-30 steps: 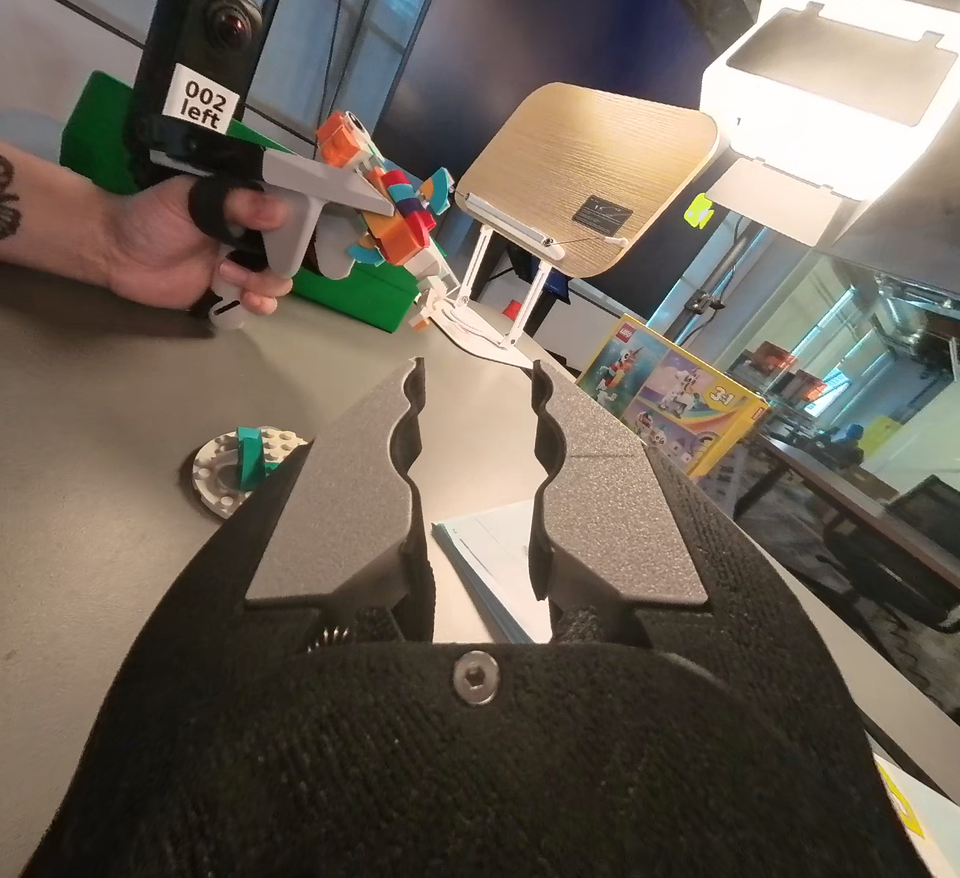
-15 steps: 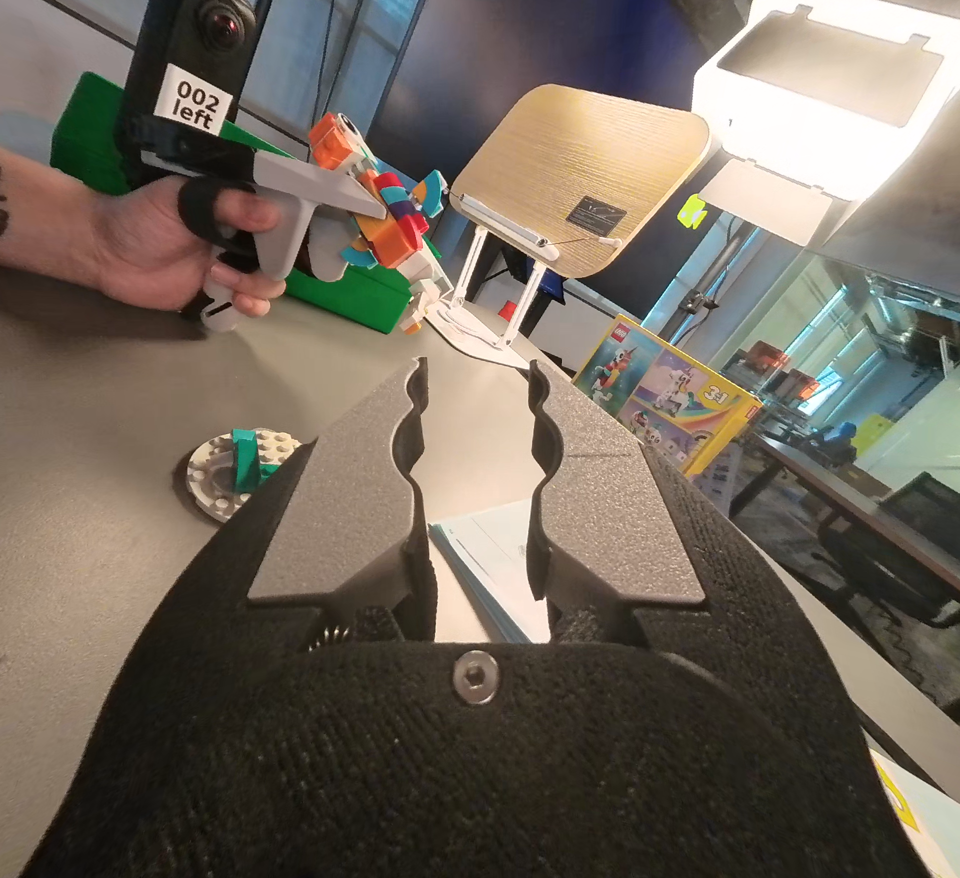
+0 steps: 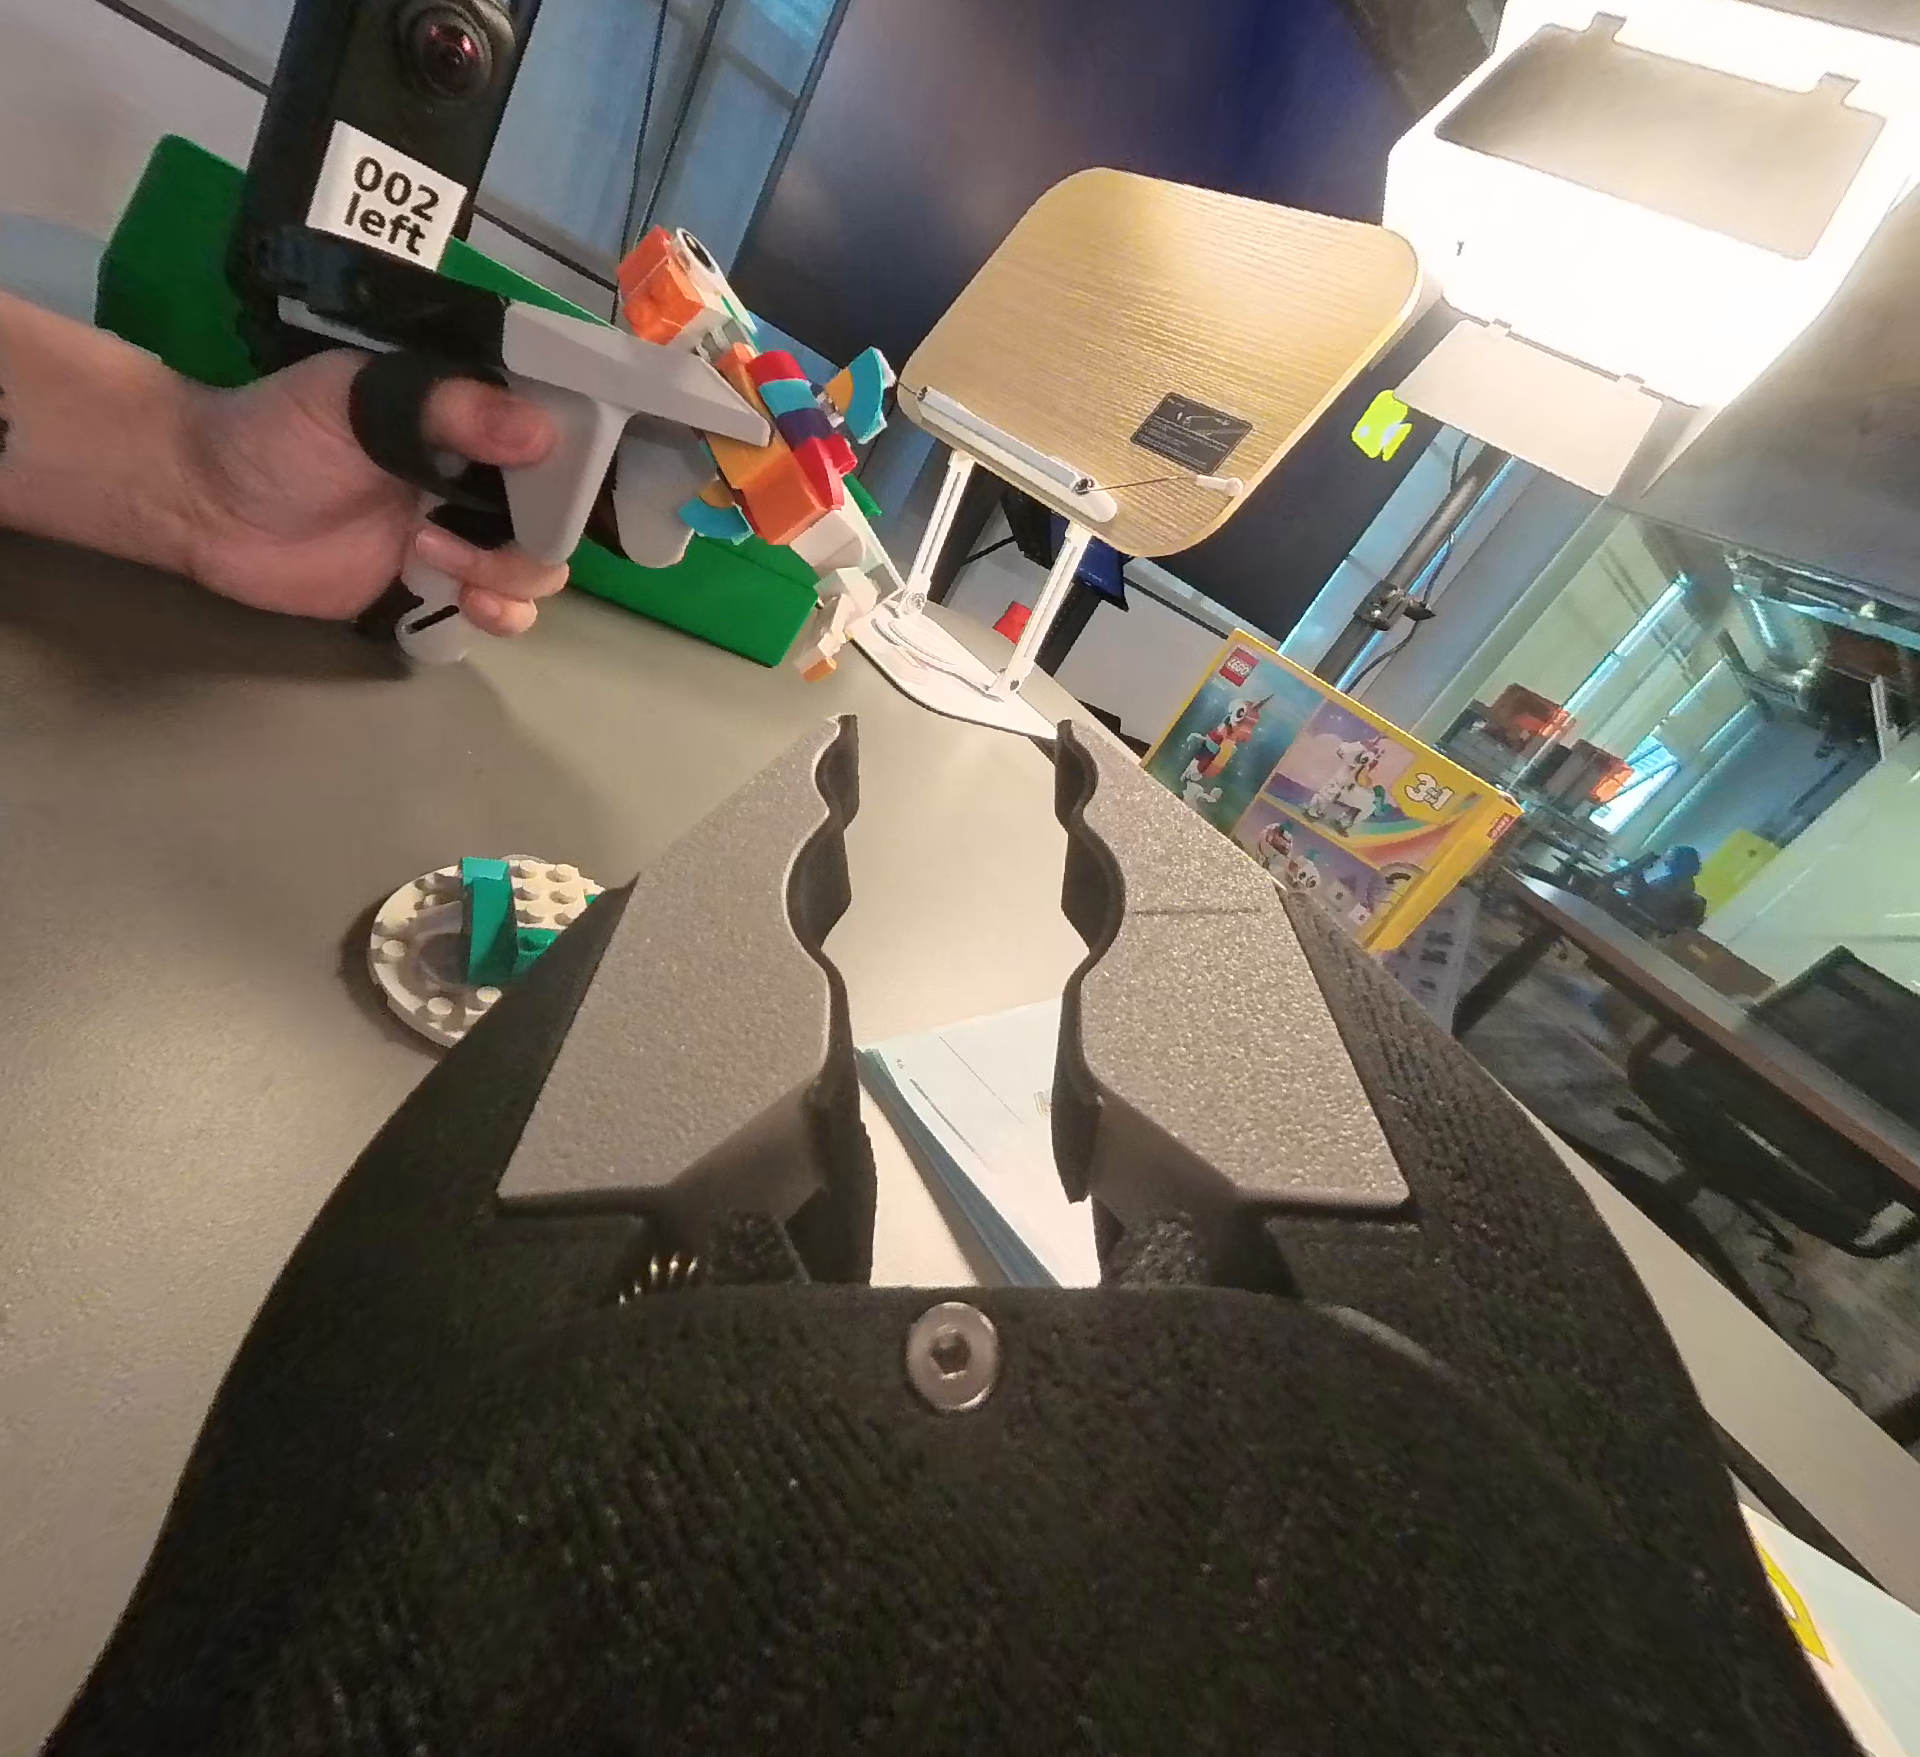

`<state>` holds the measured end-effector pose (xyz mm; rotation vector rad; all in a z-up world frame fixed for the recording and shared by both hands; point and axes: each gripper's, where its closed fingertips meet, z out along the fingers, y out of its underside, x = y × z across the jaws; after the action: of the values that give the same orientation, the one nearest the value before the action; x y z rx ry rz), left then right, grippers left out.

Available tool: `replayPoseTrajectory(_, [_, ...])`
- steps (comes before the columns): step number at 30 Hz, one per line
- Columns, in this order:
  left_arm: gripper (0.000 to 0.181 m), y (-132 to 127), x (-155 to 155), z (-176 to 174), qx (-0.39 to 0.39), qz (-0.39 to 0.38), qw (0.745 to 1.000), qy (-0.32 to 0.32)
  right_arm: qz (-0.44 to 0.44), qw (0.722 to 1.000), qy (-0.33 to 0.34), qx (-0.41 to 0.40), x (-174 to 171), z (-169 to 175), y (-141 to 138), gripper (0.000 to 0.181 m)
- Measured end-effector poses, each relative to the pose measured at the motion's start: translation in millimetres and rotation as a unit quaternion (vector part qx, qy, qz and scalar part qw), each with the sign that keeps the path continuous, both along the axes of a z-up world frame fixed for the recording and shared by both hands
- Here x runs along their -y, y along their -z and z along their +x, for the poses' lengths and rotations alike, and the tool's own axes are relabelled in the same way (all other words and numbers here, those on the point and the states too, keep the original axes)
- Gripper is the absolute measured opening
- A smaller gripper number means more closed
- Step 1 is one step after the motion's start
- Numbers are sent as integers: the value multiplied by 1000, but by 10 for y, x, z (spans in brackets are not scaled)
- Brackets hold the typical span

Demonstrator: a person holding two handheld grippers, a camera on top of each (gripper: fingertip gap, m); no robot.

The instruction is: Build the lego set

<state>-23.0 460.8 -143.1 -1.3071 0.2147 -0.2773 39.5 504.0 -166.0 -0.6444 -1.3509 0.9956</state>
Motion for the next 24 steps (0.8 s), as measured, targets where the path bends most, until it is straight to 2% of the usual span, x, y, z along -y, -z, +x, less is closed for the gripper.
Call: replayPoseTrajectory(24, [28,-6,-1,-10,3,-3,1000,5,1,1000,3,-1,-15,-11,-5,34])
